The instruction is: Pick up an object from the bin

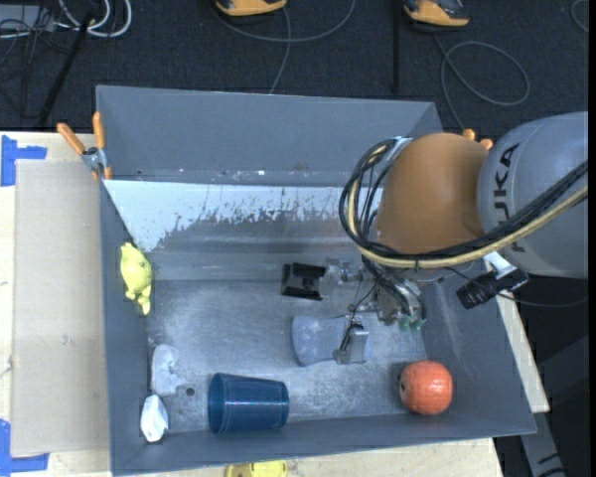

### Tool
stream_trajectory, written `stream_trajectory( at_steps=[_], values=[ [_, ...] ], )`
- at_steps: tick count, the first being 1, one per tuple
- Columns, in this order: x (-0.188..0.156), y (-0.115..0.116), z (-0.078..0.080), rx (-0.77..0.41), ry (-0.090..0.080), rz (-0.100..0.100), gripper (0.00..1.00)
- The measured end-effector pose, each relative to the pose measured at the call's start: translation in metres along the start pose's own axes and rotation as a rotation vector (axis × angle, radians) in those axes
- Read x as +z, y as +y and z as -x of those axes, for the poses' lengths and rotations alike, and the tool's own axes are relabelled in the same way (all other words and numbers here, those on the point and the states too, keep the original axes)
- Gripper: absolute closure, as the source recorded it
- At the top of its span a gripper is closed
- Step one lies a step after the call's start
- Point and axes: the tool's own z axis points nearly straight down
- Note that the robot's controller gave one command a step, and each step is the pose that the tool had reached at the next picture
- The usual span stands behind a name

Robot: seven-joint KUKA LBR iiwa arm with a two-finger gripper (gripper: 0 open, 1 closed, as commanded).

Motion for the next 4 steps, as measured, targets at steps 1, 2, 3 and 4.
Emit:
stream_trajectory(
  at_steps=[1, 2, 3, 4],
  values=[
    [-0.005, 0.000, 0.001, 0.001, -0.008, 0.000, 0.00],
    [0.064, -0.029, 0.013, 0.063, -0.013, 0.001, 0.00],
    [0.101, -0.056, 0.013, 0.108, -0.005, 0.000, 0.00],
    [0.100, -0.048, 0.012, 0.082, -0.007, 0.000, 0.00]
  ],
)
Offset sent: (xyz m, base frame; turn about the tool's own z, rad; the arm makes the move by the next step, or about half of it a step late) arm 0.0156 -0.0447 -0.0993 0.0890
